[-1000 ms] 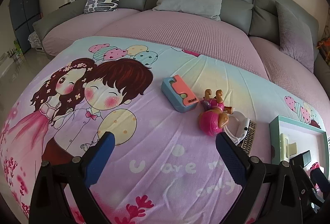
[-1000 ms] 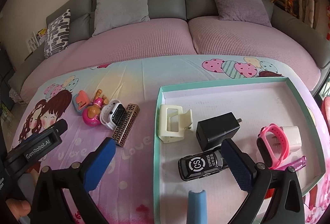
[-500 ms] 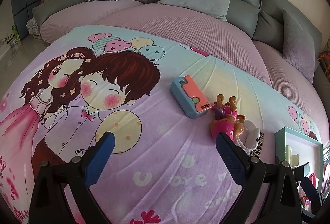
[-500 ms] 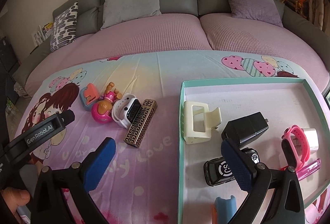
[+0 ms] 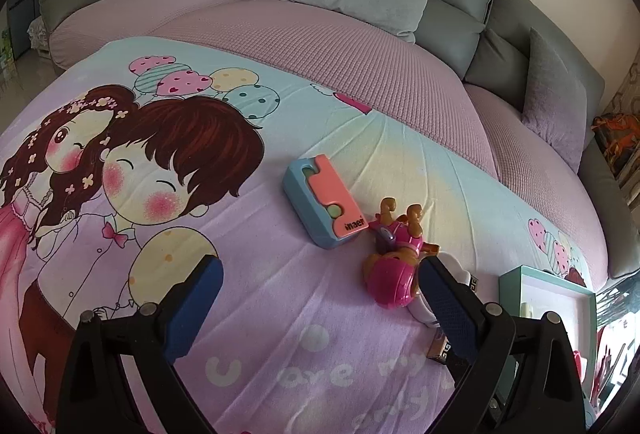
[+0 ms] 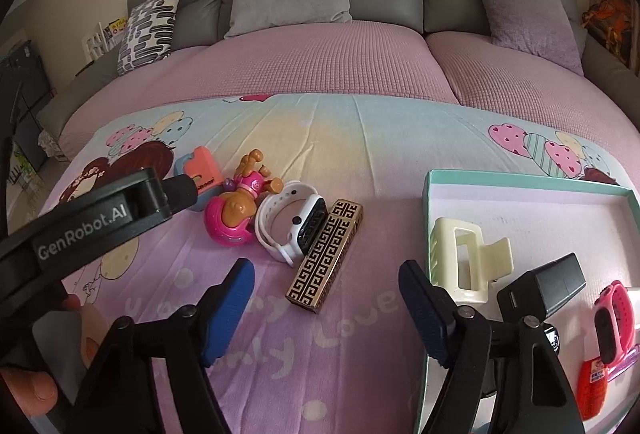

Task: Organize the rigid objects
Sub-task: 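Grasp the pink doll figure with the left tool while the right grasps the gold-patterned box, then carry the doll figure and gold-patterned box over the tray with both tools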

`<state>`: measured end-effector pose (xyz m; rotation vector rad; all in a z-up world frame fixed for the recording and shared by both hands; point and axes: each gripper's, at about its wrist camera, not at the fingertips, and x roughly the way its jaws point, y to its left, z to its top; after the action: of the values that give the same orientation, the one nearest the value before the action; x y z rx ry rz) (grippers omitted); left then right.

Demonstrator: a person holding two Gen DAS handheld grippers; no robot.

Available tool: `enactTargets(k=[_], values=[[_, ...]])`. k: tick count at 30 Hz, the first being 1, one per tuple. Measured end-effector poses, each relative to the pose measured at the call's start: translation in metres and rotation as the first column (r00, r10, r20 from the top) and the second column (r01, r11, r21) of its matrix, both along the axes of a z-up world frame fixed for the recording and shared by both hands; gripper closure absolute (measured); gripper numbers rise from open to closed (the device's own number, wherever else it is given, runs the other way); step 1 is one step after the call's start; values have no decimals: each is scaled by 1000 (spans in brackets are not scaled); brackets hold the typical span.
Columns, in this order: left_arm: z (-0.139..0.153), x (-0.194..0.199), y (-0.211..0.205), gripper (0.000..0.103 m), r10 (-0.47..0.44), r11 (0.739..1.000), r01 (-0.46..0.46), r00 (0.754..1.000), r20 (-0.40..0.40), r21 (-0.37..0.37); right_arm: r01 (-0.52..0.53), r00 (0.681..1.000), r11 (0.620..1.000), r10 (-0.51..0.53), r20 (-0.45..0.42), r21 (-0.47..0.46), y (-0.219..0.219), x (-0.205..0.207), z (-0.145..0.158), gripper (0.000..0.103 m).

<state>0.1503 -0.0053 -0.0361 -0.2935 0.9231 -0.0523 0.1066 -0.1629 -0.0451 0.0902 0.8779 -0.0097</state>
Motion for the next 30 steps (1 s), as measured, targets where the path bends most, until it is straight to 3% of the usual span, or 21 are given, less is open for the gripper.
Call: enactTargets(k=[2, 5, 9, 13, 16, 17, 19, 22, 30], values=[[-2, 3, -2, 5, -9, 1000, 9, 1000, -3, -7, -11, 1000, 1000, 12, 2, -28, 4, 2, -2, 30], [-6, 8, -4, 8, -29, 999, 29, 1000, -5, -30, -31, 999, 1000, 31, -11, 3, 5, 6, -7, 37], [-10, 11, -12, 18, -66, 997, 66, 998, -7, -39, -28, 999, 1000, 28, -26, 3, 7, 11, -14, 45], [-14, 13, -21, 19, -106, 993, 106, 994, -8, -48, -24, 999, 1000, 24, -39, 3, 6, 14, -21, 48], [-17, 13, -26, 21, -129, 990, 128, 992, -5, -55, -15, 999, 1000, 15, -45, 8, 4, 16, -24, 57], [-19, 13, -26, 23, -134, 989, 134, 991, -5, -61, -14, 999, 1000, 15, -47, 13, 3, 17, -25, 57], [-22, 13, -29, 39, -151, 985, 150, 989, -5, -86, -16, 999, 1000, 16, -44, 11, 3, 17, -26, 59], [-27, 14, -34, 53, -164, 984, 163, 986, -15, -66, -18, 999, 1000, 18, -41, 6, 2, 18, -26, 61], [-27, 11, -31, 57, -178, 980, 178, 984, 7, -90, -3, 999, 1000, 3, -42, 1, -1, 19, -26, 73]])
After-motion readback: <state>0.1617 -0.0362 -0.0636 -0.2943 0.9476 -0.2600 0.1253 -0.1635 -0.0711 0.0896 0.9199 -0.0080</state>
